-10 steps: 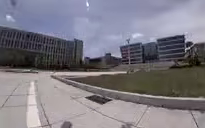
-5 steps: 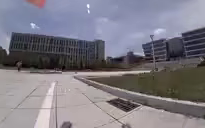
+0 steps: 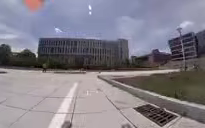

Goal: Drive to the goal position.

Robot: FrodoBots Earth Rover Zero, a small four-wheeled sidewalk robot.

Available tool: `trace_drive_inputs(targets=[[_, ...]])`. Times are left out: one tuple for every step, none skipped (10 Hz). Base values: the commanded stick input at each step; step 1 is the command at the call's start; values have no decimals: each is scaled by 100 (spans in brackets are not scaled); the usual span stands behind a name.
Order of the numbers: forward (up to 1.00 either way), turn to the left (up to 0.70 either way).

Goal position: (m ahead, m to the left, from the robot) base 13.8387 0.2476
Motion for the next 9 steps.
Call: trace_drive_inputs(targets=[[70, 0], [70, 0], [70, 0], [70, 0], [70, 0], [70, 0], [70, 0], [70, 0], [70, 0]])
